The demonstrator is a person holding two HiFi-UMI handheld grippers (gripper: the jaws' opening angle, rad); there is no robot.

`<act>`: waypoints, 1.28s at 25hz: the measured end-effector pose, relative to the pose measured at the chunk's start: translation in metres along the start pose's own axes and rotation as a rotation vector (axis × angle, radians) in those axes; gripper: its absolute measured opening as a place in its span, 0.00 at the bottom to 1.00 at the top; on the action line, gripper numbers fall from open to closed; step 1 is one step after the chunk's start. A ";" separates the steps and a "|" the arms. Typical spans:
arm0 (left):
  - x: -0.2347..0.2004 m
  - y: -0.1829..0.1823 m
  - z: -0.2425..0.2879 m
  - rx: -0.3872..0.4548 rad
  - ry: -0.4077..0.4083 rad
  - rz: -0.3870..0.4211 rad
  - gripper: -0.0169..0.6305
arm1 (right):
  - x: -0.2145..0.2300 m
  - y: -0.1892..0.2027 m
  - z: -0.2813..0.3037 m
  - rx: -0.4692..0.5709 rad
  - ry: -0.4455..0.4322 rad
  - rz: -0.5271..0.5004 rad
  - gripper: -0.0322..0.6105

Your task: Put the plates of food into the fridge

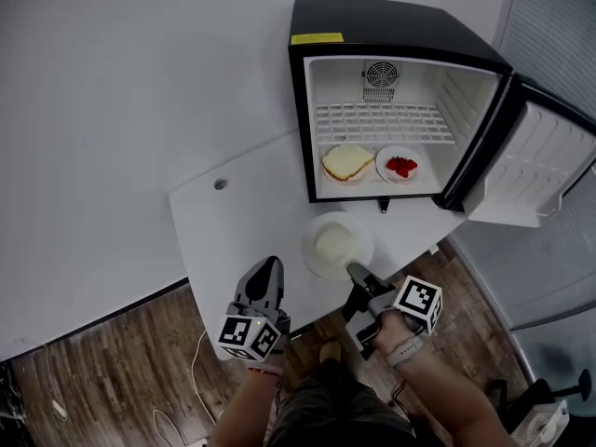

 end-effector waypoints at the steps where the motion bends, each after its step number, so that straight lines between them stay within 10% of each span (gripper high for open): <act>1: -0.001 -0.002 0.008 -0.001 0.008 0.005 0.04 | -0.009 -0.005 0.001 0.006 -0.008 -0.007 0.07; 32: -0.064 -0.032 0.189 0.057 0.036 0.002 0.04 | -0.140 -0.106 0.107 0.170 -0.106 -0.002 0.08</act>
Point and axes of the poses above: the fingertips, and each gripper's own axes: z forward along the fingers, x to its right, y out of its underside, the point moved 4 cm from there along -z, backward along the fingers, and after that the axes turned 14 degrees about z, right-handed, at the moved point
